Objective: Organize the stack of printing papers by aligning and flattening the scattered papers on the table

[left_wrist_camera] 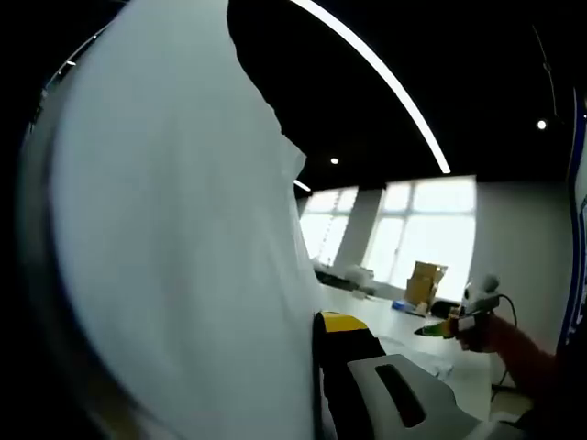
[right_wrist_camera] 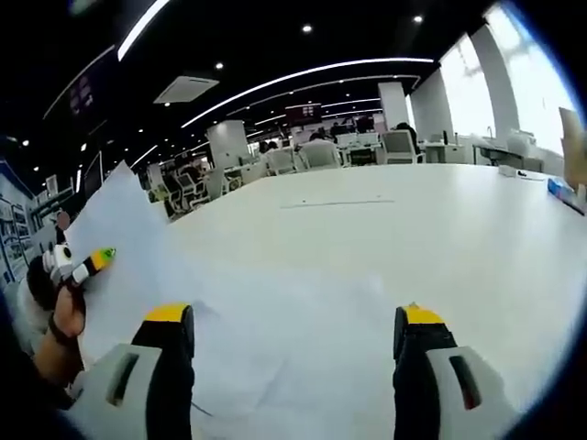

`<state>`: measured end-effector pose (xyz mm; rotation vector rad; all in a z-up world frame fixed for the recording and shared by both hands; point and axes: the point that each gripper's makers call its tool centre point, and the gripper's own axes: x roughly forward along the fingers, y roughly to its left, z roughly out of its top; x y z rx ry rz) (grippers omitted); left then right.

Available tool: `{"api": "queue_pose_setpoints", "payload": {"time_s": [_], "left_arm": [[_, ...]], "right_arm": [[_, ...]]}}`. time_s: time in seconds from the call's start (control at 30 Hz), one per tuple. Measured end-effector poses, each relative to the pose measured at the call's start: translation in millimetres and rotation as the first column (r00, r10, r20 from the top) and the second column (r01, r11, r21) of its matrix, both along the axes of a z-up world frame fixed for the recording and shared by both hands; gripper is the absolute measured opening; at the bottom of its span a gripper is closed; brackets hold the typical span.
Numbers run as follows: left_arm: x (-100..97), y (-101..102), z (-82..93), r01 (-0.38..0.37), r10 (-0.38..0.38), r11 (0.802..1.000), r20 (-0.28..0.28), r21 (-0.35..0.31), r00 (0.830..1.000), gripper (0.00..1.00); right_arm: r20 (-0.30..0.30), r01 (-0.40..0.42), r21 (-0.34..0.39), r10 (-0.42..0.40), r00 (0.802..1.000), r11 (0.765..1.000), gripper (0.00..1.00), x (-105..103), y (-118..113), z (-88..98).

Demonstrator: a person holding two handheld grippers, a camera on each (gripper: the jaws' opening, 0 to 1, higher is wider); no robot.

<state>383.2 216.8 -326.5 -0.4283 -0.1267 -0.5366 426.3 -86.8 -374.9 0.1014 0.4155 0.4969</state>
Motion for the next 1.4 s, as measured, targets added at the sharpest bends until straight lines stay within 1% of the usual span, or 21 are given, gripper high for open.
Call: {"api": "queue_pose_setpoints", "payload": {"time_s": [0.17,0.47,0.7,0.9,1.07,1.17,1.3,1.4], "left_arm": [[-0.1,0.1,0.4,0.0,0.0,1.0,0.001,-0.001,1.0,0.07],[0.1,-0.3,0.3,0.0,0.0,1.0,0.001,-0.001,1.0,0.07],[0.4,-0.6,0.0,0.0,0.0,1.0,0.0,-0.001,1.0,0.07],[0.5,-0.9,0.1,0.0,0.0,1.0,0.0,-0.001,1.0,0.07],[0.4,-1.1,0.4,0.0,0.0,1.0,0.001,-0.002,1.0,0.07],[0.3,-1.2,0.5,0.0,0.0,1.0,0.001,-0.001,1.0,0.07],[0.0,-1.1,0.7,0.0,0.0,1.0,0.002,-0.003,1.0,0.07],[0.0,-1.1,0.6,0.0,0.0,1.0,0.001,-0.002,1.0,0.07]], "right_arm": [[0.007,0.015,0.007,-0.015,1.0,1.0,0.83,0.9,-2.2,0.2],[-0.006,0.018,0.002,-0.018,1.0,1.0,0.83,-2.1,-3.0,-8.5],[-0.012,-0.003,-0.022,0.003,1.0,1.0,0.83,-6.9,6.1,-15.1],[-0.014,-0.024,-0.038,0.023,1.0,0.999,0.83,-11.6,14.3,-17.3],[-0.016,-0.033,-0.044,0.032,0.999,0.998,0.82,-9.6,17.2,-17.8],[-0.011,-0.032,-0.048,0.032,0.999,0.998,0.82,-6.4,18.1,-15.7],[-0.001,-0.033,-0.034,0.033,0.999,0.999,0.82,-1.0,22.5,-9.9],[0.003,-0.039,-0.041,0.039,0.999,0.998,0.82,2.2,26.8,-7.0]]}}
